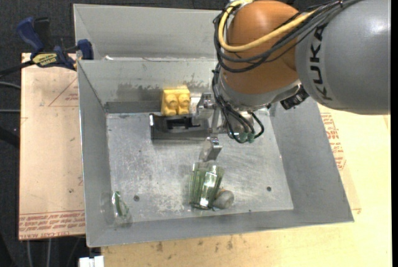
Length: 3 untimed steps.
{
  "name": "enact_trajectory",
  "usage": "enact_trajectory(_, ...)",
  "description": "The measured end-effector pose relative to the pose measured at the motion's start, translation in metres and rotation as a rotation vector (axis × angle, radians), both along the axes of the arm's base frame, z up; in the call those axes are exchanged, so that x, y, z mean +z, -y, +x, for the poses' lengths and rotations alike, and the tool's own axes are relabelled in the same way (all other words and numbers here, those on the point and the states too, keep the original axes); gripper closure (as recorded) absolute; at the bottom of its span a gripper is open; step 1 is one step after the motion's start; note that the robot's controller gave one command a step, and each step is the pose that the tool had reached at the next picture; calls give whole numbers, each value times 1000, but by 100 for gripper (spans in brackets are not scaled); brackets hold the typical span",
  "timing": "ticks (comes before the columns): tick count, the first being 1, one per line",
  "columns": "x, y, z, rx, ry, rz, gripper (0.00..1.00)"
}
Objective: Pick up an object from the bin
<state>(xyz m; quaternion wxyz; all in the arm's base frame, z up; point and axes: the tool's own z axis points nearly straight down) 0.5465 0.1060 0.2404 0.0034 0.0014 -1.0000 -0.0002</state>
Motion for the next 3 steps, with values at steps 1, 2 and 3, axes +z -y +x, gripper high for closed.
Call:
enact_trajectory(1, 4, 1, 2, -3, 8, 1, 0)
enact_trajectory(2, -62, 7, 37, -1, 14, 2, 0)
enact_trajectory(3, -82, 32, 69, 67, 7, 1, 0)
